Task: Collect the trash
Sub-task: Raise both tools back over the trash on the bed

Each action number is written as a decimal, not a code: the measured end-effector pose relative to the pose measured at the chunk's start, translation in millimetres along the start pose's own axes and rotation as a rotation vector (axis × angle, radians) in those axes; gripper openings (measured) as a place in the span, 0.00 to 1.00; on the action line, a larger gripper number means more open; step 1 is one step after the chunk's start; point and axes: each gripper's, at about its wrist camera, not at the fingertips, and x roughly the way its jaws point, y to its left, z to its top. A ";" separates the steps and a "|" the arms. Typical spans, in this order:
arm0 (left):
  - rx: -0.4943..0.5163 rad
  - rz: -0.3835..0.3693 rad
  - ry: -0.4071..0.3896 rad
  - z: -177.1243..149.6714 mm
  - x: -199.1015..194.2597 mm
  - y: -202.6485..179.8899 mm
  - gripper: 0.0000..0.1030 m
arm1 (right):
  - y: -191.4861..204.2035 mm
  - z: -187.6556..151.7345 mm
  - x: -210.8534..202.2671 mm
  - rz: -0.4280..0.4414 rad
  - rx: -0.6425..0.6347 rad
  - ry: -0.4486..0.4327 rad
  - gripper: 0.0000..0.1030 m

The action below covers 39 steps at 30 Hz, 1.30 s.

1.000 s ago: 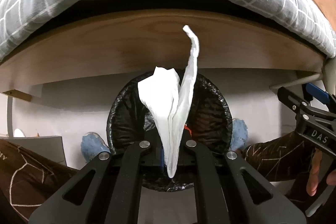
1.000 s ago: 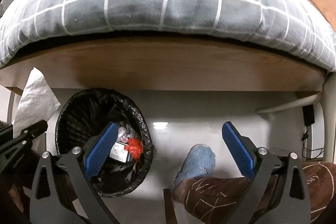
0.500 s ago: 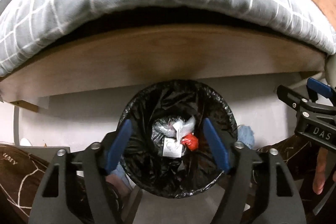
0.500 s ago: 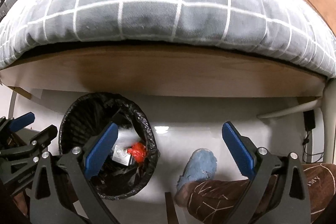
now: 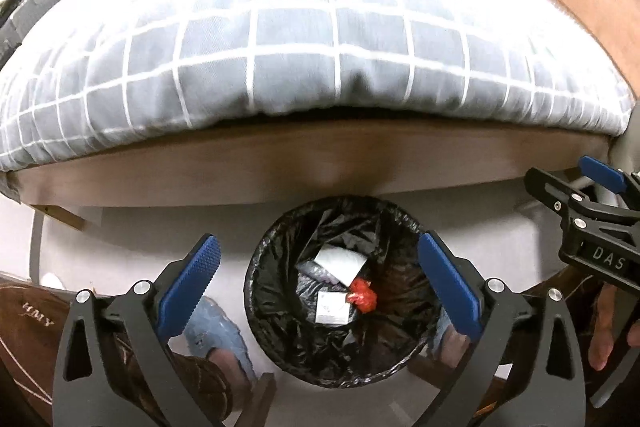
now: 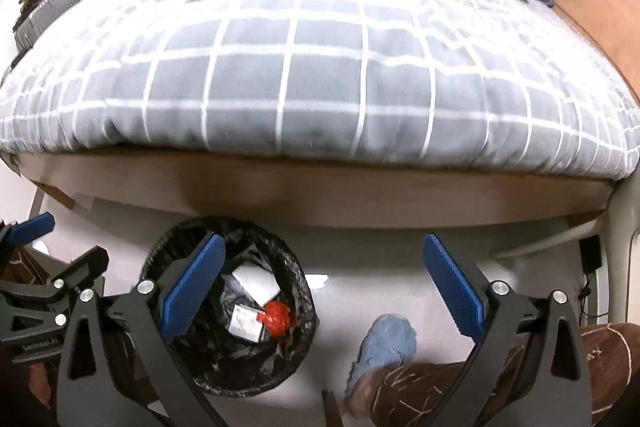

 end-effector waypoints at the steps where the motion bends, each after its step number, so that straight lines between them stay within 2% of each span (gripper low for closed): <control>1: -0.005 -0.004 -0.006 2.9 -5.4 1.1 0.94 | 0.3 3.1 -4.4 0.008 0.005 -0.016 0.93; 11: -0.027 -0.002 -0.093 35.1 -41.2 12.2 0.94 | -3.5 37.0 -37.0 0.015 0.002 -0.124 0.93; 18: -0.034 0.002 -0.134 76.2 -48.7 14.3 0.94 | -10.2 76.5 -41.2 0.002 -0.006 -0.184 0.93; 24: -0.047 0.003 -0.154 114.8 -45.0 13.8 0.94 | -21.8 109.5 -28.5 0.025 0.035 -0.186 0.93; 29: -0.051 0.003 -0.174 147.5 -38.4 11.4 0.94 | -22.4 135.6 -16.7 0.023 0.015 -0.202 0.93; 39: -0.061 0.005 -0.181 219.4 -4.6 11.0 0.94 | -39.3 193.8 15.2 0.019 0.015 -0.226 0.93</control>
